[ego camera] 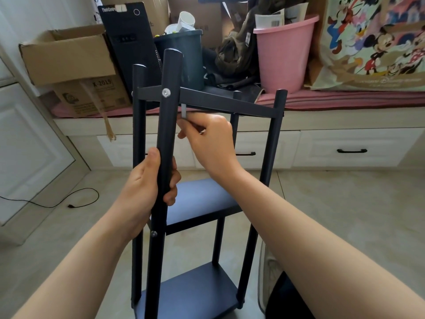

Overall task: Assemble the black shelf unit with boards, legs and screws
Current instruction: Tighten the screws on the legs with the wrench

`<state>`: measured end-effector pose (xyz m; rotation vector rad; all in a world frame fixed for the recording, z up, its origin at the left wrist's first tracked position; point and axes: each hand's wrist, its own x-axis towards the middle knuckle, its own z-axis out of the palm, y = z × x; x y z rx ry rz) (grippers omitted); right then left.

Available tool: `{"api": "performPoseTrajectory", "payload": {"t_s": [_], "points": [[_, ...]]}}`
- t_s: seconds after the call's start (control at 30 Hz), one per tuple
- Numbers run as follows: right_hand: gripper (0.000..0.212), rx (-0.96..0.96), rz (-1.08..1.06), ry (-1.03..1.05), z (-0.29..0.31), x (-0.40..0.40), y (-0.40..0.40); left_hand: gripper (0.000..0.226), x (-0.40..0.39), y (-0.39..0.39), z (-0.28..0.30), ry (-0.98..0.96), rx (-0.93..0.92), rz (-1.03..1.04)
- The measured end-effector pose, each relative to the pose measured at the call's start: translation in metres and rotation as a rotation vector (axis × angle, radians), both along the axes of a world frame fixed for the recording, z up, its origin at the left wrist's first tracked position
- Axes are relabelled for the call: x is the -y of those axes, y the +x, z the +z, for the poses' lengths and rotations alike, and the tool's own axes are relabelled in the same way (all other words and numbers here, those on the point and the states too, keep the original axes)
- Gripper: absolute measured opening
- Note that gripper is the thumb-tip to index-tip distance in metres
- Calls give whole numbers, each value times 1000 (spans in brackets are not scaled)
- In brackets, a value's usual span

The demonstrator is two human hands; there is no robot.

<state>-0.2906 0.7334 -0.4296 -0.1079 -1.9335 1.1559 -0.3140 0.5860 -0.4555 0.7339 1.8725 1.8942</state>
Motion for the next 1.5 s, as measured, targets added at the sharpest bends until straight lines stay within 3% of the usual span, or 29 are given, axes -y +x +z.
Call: {"api": "performPoseTrajectory", "payload": {"t_s": [0.33,0.57,0.97,1.13,1.5], "points": [[14,-208,-137,6,-10,6,-17,65,-1,0,-2,-14,-21,-22],[19,-260,-135,-116,-12,10,-29,64,-5,0,-2,-15,-28,-60],[35,-31,-35,-76,-11,0,-5,68,-4,-5,-1,0,5,-40],[20,11,12,-123,-4,-5,10,63,-2,-4,1,7,15,-31],[19,25,17,-87,-1,-8,15,62,0,-2,1,-6,6,-48]]}}
